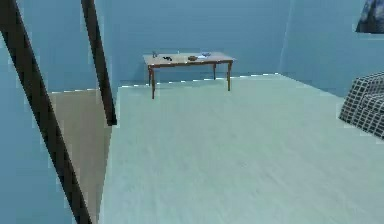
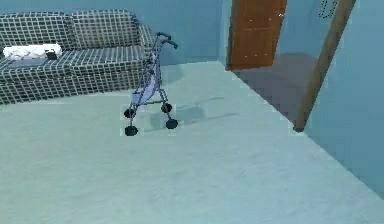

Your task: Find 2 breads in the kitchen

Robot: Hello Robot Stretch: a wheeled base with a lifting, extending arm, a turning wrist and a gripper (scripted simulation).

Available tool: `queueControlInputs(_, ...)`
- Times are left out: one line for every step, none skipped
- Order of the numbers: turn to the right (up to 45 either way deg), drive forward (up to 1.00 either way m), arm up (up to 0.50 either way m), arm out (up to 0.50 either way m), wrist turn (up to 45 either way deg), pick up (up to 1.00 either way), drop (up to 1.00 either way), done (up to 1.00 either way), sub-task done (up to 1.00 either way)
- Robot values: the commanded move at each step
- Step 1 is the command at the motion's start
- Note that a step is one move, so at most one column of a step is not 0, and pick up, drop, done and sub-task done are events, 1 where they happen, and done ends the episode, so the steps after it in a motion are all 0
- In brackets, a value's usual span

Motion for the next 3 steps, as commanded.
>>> queueControlInputs(45.0,0.00,0.00,0.00,0.0,0.00,0.00,0.00,0.00)
queueControlInputs(27.0,0.00,0.00,0.00,0.0,0.00,0.00,0.00,0.00)
queueControlInputs(0.0,0.15,0.00,0.00,0.0,0.00,0.00,0.00,0.00)
